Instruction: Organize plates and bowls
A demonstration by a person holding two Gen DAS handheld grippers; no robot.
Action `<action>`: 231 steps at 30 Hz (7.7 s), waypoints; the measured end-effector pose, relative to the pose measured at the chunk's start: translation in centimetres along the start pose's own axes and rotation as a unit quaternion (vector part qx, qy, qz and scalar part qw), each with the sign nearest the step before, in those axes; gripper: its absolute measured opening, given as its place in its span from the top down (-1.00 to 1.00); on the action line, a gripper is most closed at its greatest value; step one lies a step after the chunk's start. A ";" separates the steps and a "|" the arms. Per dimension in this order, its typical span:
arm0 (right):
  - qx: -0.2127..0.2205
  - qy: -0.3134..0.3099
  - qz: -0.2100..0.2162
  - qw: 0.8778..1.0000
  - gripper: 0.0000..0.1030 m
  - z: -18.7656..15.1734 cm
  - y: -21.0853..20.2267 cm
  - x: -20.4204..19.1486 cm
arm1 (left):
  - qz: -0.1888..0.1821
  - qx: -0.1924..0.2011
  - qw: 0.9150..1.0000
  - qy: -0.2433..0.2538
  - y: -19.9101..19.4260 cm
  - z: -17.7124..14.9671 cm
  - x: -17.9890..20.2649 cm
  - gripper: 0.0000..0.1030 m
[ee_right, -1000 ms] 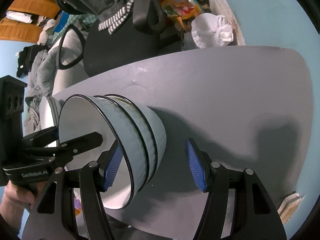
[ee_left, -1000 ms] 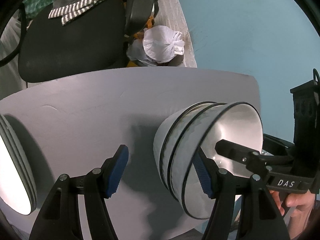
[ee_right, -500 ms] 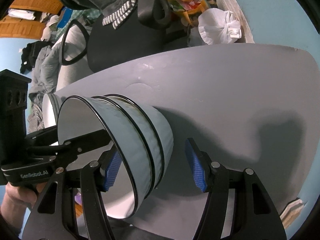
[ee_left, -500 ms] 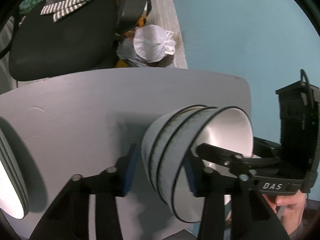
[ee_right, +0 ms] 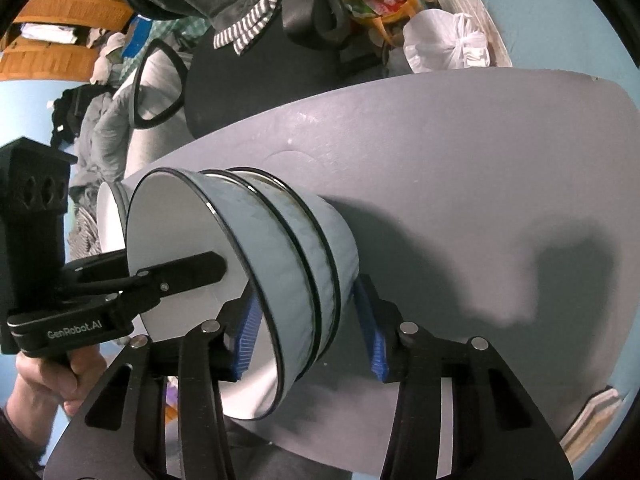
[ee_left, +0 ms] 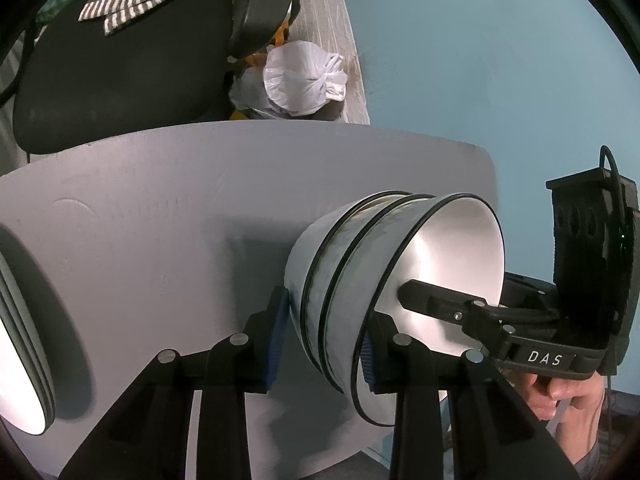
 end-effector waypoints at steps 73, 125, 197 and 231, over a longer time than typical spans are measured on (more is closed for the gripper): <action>-0.020 -0.017 -0.031 0.999 0.58 -1.2 1.6 -5.6 | 0.038 0.023 0.999 -0.014 -5.1 -4.4 -5.0 0.51; -0.013 -0.121 -0.079 0.989 0.76 -0.1 6.0 -21.8 | 0.025 0.115 0.989 -0.089 -17.5 -9.2 -16.5 0.54; -0.059 -0.103 -0.059 0.991 0.09 0.4 10.4 -26.1 | 0.014 0.090 0.983 -0.157 -15.4 -7.5 -22.9 0.50; -0.048 -0.103 -0.087 0.990 0.23 1.8 10.3 -28.0 | -0.069 0.049 0.985 -0.153 -15.5 -6.9 -24.2 0.27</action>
Point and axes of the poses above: each gripper's, at about its wrist camera, not at the fingertips, and y roughly the way its jaws point, x to its right, z to its top, the point moved 2 cm from there along y, roughly the way its jaws point
